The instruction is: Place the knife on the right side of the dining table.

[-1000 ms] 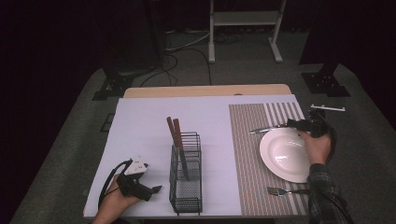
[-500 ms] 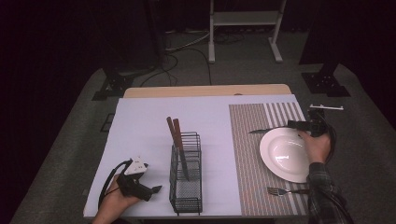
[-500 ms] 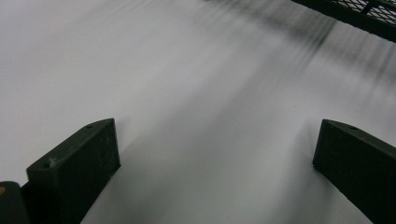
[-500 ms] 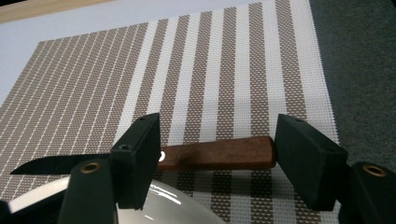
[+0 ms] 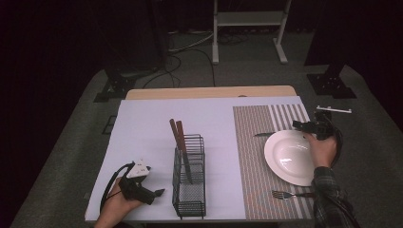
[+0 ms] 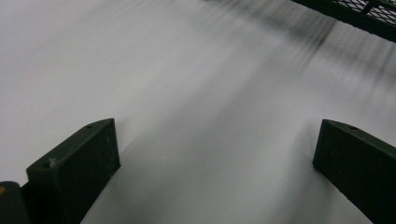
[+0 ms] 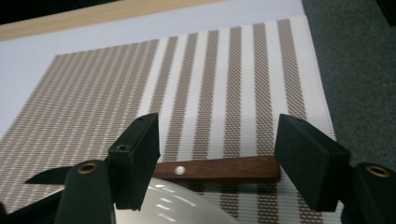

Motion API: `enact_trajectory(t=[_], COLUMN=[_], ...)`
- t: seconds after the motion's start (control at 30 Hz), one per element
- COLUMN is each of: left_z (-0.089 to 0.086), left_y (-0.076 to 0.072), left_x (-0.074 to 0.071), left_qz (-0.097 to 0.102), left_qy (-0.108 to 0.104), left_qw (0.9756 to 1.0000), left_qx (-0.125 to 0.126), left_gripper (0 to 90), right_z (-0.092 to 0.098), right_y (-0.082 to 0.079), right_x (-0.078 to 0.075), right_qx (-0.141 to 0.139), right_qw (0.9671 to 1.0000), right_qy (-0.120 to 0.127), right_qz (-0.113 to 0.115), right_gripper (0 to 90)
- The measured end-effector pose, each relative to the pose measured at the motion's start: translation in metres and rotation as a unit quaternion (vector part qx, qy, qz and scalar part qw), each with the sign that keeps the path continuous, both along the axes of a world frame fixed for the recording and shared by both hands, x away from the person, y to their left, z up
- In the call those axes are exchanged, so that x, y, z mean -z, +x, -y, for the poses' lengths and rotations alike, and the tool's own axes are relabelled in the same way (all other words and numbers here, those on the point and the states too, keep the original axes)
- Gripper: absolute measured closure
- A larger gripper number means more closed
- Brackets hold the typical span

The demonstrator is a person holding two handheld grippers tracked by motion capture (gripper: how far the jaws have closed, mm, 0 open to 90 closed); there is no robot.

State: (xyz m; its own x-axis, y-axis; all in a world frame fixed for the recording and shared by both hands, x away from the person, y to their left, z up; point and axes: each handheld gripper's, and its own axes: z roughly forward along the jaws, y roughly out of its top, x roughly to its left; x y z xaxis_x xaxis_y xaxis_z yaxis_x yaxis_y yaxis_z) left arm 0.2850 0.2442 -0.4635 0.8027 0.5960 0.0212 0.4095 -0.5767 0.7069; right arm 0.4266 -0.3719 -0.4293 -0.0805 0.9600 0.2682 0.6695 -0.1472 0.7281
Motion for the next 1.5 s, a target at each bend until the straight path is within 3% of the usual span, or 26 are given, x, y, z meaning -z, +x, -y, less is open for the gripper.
enact_trajectory(t=[0.27, 0.37, 0.5, 0.63, 0.9, 1.13, 1.17, 1.33, 1.5], left_z=[0.0, 0.0, 0.0, 0.0, 0.0, 0.0, 0.0, 0.0, 0.0], left_y=[0.0, 0.0, 0.0, 0.0, 0.0, 0.0, 0.0, 0.0, 0.0], left_x=[0.0, 0.0, 0.0, 0.0, 0.0, 0.0, 0.0, 0.0, 0.0], left_qz=[0.0, -0.001, -0.001, -0.001, -0.001, -0.001, -0.001, -0.001, -0.001], left_qy=[0.0, 0.001, 0.001, 0.001, 0.001, -0.001, -0.001, 0.001, 0.001], left_qw=[1.0, 1.0, 1.0, 1.0, 1.0, 1.0, 1.0, 1.0, 1.0], left_qx=[0.0, 0.0, 0.0, 0.0, 0.0, 0.0, 0.0, 0.0, 0.0], left_gripper=[0.0, 0.0, 0.0, 0.0, 0.0, 0.0, 0.0, 0.0, 0.0], right_z=[-0.023, -0.037, -0.057, -0.083, -0.13, -0.149, -0.15, -0.161, -0.171], right_y=[-0.008, -0.012, -0.017, -0.028, -0.054, -0.072, -0.075, -0.088, -0.101], right_x=[-0.016, -0.019, -0.025, -0.031, -0.036, -0.037, -0.038, -0.038, -0.033], right_qx=[-0.05, -0.081, -0.114, -0.159, -0.245, -0.286, -0.288, -0.311, -0.331], right_qw=[0.998, 0.9953, 0.992, 0.9854, 0.966, 0.954, 0.9537, 0.9452, 0.9385], right_qy=[-0.007, -0.012, -0.021, -0.027, -0.05, -0.052, -0.05, -0.057, -0.058], right_qz=[0.037, 0.051, 0.049, 0.054, 0.063, 0.073, 0.072, 0.082, 0.077], right_gripper=[17.8, 12.0, 3.2, 2.0, 1.9, 1.8, 1.8, 1.9, 1.8])
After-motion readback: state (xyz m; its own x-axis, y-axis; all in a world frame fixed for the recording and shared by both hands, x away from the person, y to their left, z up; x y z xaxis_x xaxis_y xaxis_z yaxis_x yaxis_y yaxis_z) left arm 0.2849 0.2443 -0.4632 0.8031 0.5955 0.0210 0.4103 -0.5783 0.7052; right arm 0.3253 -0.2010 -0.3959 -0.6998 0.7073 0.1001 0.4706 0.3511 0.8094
